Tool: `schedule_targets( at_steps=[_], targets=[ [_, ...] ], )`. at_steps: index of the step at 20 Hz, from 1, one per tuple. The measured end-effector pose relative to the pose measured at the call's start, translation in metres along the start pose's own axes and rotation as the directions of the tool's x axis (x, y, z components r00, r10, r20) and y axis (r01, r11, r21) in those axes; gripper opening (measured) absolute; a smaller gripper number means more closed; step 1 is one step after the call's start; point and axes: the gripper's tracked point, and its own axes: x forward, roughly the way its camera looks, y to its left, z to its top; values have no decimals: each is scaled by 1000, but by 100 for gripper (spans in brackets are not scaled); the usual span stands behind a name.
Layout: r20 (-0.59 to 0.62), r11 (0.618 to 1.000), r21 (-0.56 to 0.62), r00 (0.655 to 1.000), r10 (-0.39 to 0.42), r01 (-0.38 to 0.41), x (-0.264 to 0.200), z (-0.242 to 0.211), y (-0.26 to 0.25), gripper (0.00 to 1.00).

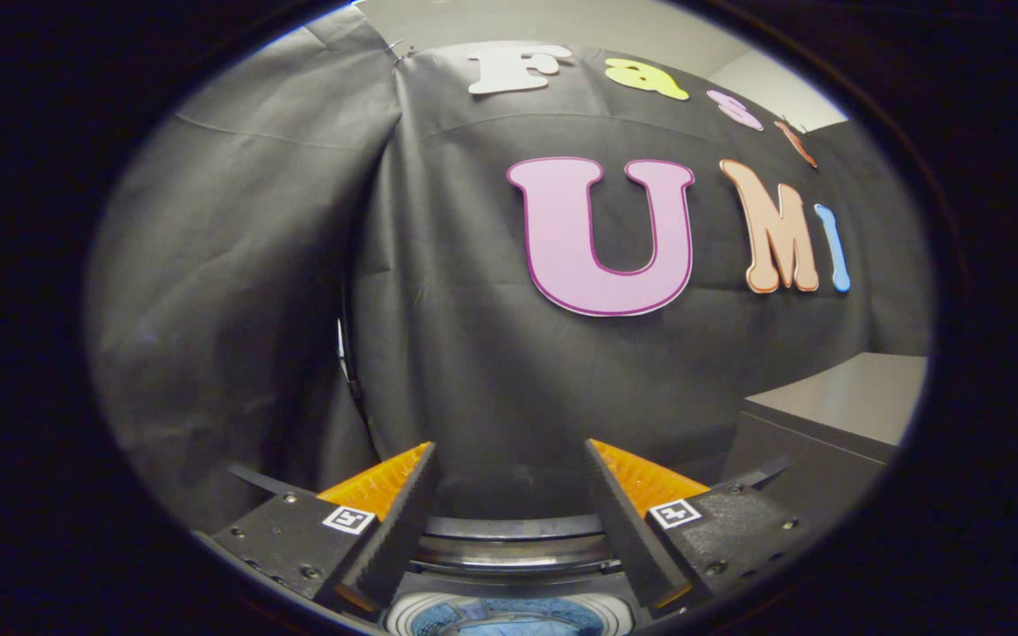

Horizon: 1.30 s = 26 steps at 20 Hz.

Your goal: Put the clothes into the washing machine and then close the washing machine lid.

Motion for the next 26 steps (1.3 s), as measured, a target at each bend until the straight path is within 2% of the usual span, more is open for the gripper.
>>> schedule_targets(
  at_steps=[10, 20, 24, 26],
  targets=[
    [22, 1000, 0, 1000, -10, 10, 0, 3, 0, 97],
    [33, 999, 2, 999, 40, -40, -2, 1, 6, 97],
    [-25, 998, -18, 998, 62, -63, -10, -9, 6, 97],
    [-29, 998, -44, 999, 43, -45, -16, -13, 1, 97]
  ],
)
